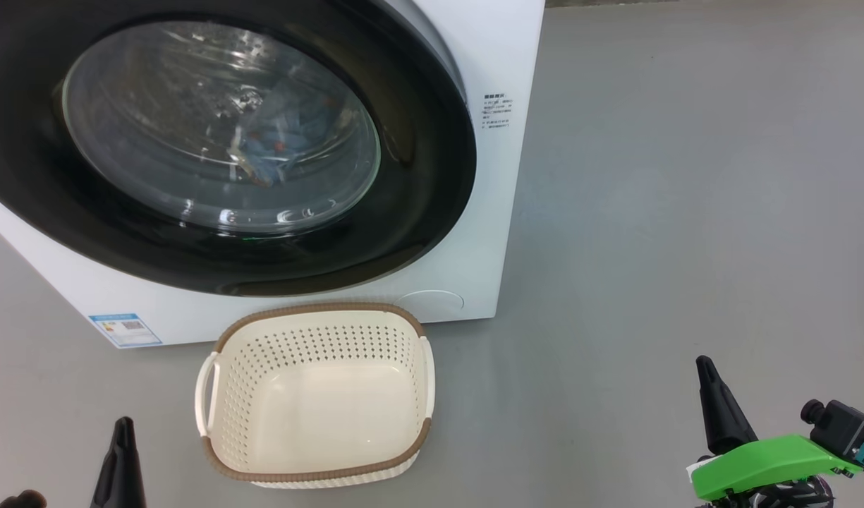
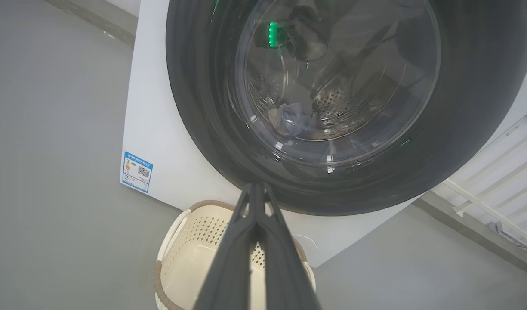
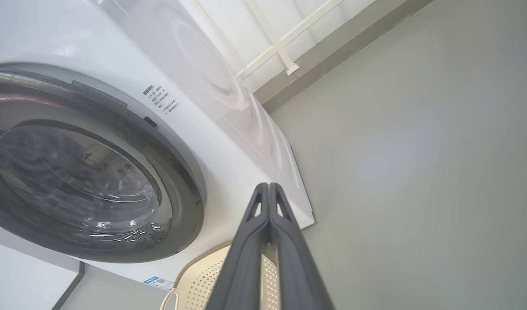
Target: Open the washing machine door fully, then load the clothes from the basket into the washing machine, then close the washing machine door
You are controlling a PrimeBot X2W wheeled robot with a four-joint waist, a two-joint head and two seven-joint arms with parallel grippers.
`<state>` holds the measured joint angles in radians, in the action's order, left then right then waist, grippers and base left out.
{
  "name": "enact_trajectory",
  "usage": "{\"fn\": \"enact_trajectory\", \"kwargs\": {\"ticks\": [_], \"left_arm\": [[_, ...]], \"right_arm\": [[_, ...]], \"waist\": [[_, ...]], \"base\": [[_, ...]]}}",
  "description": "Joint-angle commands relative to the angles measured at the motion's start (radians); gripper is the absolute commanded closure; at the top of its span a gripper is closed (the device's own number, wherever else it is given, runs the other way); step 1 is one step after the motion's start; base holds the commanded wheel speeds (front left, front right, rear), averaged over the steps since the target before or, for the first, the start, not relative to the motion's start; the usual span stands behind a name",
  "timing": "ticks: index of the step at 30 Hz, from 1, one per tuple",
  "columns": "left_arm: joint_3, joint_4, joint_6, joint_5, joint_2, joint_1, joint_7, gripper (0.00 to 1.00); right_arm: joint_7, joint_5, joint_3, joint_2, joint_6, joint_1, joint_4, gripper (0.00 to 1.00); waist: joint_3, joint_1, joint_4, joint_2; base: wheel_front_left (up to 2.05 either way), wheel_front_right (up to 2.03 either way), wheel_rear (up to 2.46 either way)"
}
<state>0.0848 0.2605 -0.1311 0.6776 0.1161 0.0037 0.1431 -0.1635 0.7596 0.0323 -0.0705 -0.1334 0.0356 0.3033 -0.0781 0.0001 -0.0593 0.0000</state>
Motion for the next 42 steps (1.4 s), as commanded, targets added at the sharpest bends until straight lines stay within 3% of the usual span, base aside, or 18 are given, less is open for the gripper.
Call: {"fn": "enact_trajectory", "kwargs": {"ticks": [1, 42], "left_arm": [[0.014, -0.016, 0.000, 0.036, 0.013, -0.034, -0.006, 1.00], [0.021, -0.016, 0.000, 0.455, -0.024, -0.070, -0.124, 1.00]], "right_arm": [[0.008, 0.033, -0.002, -0.014, 0.001, 0.029, -0.029, 1.00], [0.121, 0.429, -0.054, -0.009, 0.002, 0.048, -0.044, 1.00]], "waist": [[0.002, 0.0000, 0.002, 0.0000], [0.036, 0.0000, 0.029, 0.0000]], "base": [[0.00, 0.00, 0.00], [0.00, 0.00, 0.00]]}}
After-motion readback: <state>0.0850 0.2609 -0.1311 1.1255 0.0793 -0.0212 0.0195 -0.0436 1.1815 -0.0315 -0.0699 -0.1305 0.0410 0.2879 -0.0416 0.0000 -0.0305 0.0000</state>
